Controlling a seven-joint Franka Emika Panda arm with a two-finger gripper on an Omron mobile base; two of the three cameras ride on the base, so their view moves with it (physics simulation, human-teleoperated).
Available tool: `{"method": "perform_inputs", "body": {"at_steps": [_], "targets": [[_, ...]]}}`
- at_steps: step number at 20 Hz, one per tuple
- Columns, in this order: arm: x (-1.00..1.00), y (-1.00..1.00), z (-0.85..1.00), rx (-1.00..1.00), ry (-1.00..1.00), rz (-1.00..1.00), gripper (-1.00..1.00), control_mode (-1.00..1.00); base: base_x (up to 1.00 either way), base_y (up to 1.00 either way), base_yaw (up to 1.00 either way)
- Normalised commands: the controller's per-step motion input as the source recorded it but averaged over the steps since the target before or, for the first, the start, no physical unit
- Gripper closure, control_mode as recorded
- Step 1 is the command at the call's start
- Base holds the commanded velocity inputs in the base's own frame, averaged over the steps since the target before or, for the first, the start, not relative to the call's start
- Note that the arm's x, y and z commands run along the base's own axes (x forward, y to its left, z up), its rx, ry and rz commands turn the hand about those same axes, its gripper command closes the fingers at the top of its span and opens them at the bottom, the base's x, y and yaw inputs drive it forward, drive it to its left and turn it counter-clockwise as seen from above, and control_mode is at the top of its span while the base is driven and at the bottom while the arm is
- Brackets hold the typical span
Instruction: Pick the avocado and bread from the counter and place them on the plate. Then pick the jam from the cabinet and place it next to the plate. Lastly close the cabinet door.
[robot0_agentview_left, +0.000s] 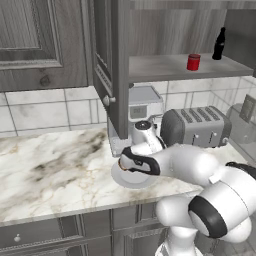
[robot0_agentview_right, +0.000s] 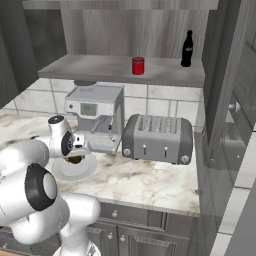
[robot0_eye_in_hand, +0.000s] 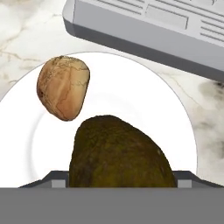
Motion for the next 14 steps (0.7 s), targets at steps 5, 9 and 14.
{"method": "perform_inputs", "body": {"at_steps": [5, 9, 14], "targets": [[0.2, 0.19, -0.41, 0.0, 0.0, 0.0, -1.0, -1.0, 0.0, 0.0, 0.0], [0.1, 0.0, -0.04, 0.0, 0.0, 0.0, -1.0, -1.0, 0.0, 0.0, 0.0], [0.06, 0.0, 0.24, 0.01, 0.0, -0.01, -1.0, -1.0, 0.0, 0.0, 0.0]]}}
